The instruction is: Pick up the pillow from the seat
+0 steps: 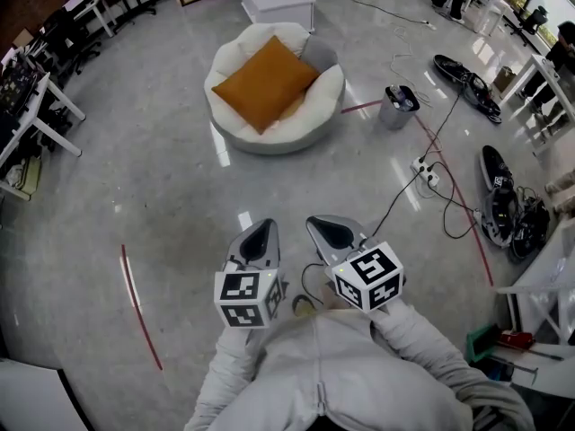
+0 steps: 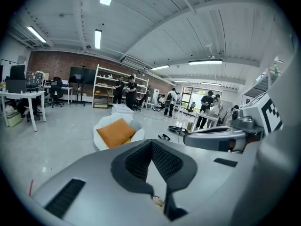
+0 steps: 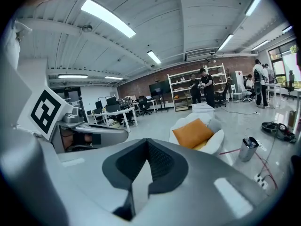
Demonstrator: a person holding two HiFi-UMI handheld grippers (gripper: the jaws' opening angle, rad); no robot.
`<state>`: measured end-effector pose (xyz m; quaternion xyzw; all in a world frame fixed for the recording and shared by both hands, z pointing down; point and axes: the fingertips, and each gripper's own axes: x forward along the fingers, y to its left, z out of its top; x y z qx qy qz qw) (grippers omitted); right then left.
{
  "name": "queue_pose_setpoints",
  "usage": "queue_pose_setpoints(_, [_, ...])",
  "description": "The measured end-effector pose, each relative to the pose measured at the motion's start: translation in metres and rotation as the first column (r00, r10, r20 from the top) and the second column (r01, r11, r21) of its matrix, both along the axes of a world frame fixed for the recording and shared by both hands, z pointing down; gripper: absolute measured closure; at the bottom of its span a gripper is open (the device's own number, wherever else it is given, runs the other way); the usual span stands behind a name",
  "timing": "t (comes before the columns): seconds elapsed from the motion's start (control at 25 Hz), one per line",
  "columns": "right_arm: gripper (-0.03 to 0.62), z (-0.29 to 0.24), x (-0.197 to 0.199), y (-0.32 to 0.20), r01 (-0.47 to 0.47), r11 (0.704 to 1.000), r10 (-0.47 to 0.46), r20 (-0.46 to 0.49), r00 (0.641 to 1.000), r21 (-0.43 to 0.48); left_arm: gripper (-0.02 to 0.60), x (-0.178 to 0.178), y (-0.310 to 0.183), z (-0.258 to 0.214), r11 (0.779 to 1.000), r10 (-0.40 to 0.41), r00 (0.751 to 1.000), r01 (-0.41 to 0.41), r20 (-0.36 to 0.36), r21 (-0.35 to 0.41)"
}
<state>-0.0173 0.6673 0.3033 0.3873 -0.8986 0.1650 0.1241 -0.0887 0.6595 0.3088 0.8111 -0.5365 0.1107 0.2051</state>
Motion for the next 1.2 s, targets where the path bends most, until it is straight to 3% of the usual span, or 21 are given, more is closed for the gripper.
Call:
queue_pose_setpoints(0.48, [0.594, 0.005, -0.008, -0.065, 0.057, 0.998, -0.057, -0.006, 0.998, 0.007, 0.580, -0.007, -0.062, 0.003, 0.999, -0.040, 0.999, 0.040, -0.009, 0.001])
queue_pose_setpoints(1.2, [0.594, -0.008, 0.014, -0.306, 0.173, 0.985, -0.171, -0.070, 0.983, 0.015, 0.580, 0.008, -0.289, 0.001, 0.989, -0.148, 0.989, 0.147, -0.014, -0.025])
